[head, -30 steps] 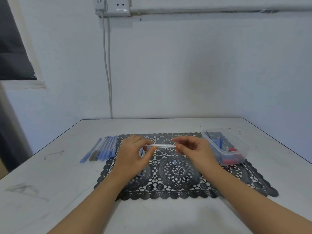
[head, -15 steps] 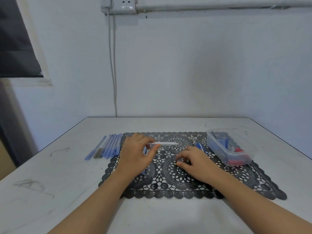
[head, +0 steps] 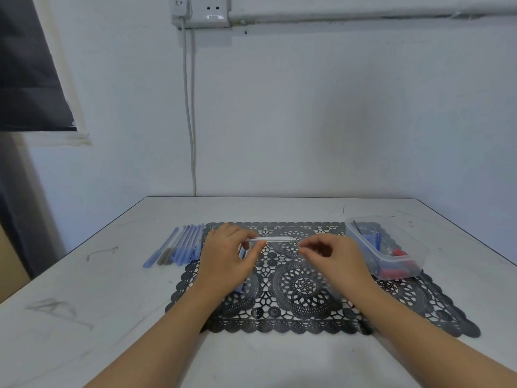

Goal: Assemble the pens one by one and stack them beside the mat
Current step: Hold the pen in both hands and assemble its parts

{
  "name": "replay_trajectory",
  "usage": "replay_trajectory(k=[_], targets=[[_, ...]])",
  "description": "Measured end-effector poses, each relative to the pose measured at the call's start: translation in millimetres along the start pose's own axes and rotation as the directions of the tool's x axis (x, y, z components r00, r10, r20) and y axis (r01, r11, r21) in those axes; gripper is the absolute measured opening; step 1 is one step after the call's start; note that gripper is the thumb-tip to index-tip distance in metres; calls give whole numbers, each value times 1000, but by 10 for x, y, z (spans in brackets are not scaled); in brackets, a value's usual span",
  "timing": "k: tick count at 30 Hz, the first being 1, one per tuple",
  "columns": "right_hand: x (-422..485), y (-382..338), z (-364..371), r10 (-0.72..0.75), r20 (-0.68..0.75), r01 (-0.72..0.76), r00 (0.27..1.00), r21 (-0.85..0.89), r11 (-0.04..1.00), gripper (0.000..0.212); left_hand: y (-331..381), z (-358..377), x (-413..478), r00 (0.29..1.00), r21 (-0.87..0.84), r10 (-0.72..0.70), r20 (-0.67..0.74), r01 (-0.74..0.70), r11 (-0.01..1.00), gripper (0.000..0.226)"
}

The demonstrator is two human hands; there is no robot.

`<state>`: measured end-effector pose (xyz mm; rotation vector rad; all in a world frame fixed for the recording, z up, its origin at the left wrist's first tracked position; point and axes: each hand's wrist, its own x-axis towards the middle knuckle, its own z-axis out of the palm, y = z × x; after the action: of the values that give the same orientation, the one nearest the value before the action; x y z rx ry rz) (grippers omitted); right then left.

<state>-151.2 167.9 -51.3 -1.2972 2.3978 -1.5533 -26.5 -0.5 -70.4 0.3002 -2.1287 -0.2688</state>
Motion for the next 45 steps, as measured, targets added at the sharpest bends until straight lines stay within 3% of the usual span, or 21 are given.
replay_trajectory(k=[6, 10, 31, 37, 40, 45], targets=[[-20, -24, 5, 96, -71, -71, 993, 292, 954, 20, 14, 2, 7, 1000, 8, 18, 1, -18, 1000, 31], [-27, -35, 11, 129, -75, -92, 989, 377, 922, 17, 51, -8, 6, 999, -14, 34, -9, -34, 999, 30], [-34, -33, 9, 40, -95, -6, 995, 331, 944, 23, 105, -12, -22, 994, -87, -36, 103, 45, 995, 28], [-26, -6, 22, -42, -120, 57, 992, 118, 991, 9, 134, -35, -24, 996, -106, -9, 86, 18, 994, 39], [-25, 19, 23, -80, -116, 85, 990, 46, 995, 23, 150, -40, -24, 996, -95, 30, 84, -22, 995, 34], [-35, 25, 37, -34, -51, 41, 998, 135, 990, 39, 152, -40, -14, 997, -75, 31, 73, -26, 997, 34]])
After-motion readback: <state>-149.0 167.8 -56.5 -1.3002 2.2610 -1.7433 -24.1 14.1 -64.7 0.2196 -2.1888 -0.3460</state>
